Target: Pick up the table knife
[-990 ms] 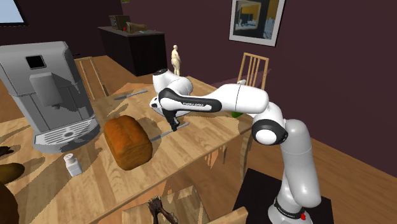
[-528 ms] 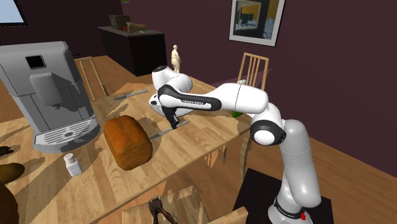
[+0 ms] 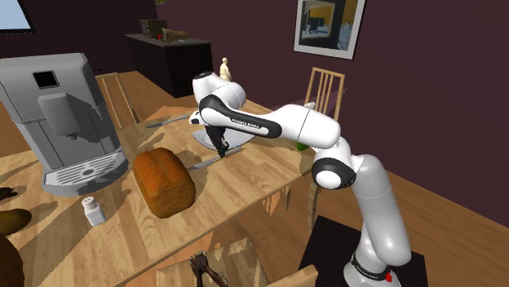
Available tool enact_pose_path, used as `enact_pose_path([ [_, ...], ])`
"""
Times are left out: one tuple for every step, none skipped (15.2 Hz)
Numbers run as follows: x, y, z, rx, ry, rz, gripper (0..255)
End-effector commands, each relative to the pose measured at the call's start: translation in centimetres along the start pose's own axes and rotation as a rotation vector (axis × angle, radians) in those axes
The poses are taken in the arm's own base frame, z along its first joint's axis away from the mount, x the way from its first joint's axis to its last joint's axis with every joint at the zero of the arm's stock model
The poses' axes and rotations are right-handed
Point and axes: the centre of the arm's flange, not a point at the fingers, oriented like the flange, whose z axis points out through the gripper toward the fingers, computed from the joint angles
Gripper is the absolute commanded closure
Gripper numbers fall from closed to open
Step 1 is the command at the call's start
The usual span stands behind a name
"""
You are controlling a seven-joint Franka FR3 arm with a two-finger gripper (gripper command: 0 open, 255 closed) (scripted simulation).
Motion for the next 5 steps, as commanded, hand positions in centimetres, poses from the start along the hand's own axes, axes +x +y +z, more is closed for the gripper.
enact_pose_path([
  [-0.2,-0.1,-1.1,0.001,0.0,0.0,255],
  [-0.3,-0.1,-1.6,0.001,0.0,0.0,255],
  [-0.4,-0.1,-2.1,0.001,0.0,0.0,255],
  [-0.4,-0.1,-2.2,0.001,0.0,0.0,255],
  [-0.4,-0.1,-2.2,0.001,0.0,0.0,255],
])
